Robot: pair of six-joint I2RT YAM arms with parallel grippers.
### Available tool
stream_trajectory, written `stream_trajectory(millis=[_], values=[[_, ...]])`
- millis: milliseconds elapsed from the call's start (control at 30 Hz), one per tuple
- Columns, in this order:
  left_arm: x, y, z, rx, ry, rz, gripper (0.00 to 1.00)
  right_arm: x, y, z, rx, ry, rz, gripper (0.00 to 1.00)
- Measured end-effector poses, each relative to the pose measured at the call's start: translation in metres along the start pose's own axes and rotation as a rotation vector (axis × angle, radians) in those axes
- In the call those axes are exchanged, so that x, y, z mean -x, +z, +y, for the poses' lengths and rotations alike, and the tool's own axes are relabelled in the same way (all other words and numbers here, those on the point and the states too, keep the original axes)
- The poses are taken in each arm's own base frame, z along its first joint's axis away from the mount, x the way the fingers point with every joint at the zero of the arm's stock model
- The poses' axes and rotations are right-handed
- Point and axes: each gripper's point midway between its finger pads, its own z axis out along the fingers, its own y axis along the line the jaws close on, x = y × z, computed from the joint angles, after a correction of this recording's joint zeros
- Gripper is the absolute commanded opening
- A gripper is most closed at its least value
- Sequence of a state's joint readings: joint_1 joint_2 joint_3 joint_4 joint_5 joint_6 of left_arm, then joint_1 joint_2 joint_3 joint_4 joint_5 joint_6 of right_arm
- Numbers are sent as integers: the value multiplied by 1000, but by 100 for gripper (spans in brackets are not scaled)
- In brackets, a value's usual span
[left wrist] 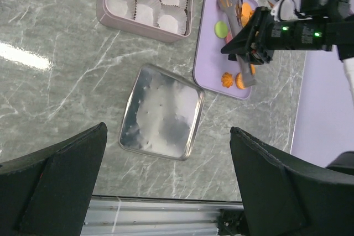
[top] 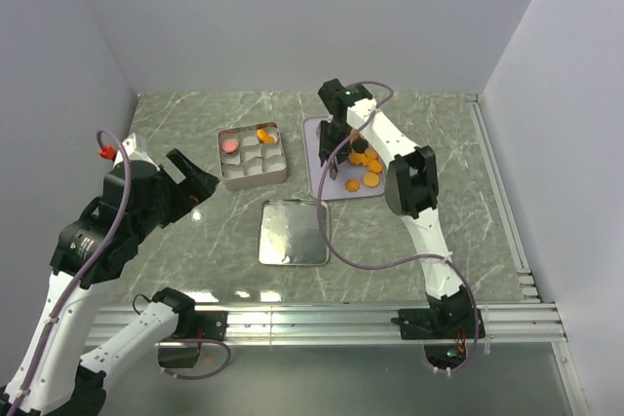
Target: Pack the cookies
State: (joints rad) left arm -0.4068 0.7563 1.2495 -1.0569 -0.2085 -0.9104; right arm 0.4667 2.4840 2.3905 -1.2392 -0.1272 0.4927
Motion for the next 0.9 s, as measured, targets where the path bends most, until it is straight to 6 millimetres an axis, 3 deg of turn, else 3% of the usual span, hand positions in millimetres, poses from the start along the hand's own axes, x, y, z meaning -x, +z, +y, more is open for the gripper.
stream_trajectory(millis=[100, 267, 400, 500, 733, 833, 900], values=[[2, -2, -1, -6, -2, -5, 99, 1, -23, 4, 38, 2, -22, 31], [5, -13, -1, -35, -13, -29, 99, 7, -78, 22, 154, -4, -104, 31], [7, -28, 0, -69, -40, -55, 99, -2, -118, 43, 273, -15, -134, 31], [7, -38, 2, -89, -66, -70, 100, -13, -136, 64, 358, -31, -133, 32], [10, -64, 4, -177, -173, -130, 99, -62, -142, 155, 554, -143, -67, 32], [12, -74, 8, -202, -235, -156, 100, -80, -133, 191, 629, -162, -22, 32], [13, -78, 10, -208, -266, -167, 100, -81, -121, 204, 654, -146, 1, 32]])
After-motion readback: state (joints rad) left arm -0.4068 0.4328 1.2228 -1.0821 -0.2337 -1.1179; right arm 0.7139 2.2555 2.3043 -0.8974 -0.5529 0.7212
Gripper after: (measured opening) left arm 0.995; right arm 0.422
